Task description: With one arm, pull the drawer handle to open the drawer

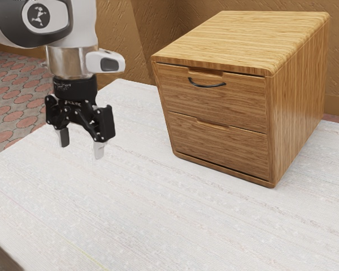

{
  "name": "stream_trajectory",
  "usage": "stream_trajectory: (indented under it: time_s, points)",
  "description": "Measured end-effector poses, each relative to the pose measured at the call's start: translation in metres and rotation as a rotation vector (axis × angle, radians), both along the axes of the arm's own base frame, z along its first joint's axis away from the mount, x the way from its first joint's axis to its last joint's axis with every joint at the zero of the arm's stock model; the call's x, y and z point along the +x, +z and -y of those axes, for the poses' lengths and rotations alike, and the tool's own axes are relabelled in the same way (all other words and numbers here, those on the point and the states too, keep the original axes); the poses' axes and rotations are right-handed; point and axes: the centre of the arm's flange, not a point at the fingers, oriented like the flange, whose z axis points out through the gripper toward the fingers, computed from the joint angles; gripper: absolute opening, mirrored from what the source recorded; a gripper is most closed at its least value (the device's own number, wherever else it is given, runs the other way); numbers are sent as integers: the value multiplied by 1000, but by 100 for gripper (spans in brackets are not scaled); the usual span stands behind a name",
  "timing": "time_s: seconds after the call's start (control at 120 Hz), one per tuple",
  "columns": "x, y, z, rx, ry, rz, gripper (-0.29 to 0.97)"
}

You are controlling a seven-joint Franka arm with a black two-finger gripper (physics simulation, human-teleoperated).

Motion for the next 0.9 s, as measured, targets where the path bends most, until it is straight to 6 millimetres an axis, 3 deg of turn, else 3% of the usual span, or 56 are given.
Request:
stream_trajectory:
  time_s: [0.183,0.283,0.333,0.4,0.475,0.658,0.708,0.775,0.9]
  points:
    - [23,11,-12,23,60,197,68]
    - [-8,92,-10,25,128,405,68]
    - [-12,111,8,19,179,469,68]
    - [3,109,32,11,257,509,68]
    - [15,109,44,0,362,560,68]
    - [32,114,35,-23,631,648,68]
    - [46,94,30,-23,699,638,68]
    - [49,65,19,-25,786,655,68]
    - [62,35,9,-56,913,728,68]
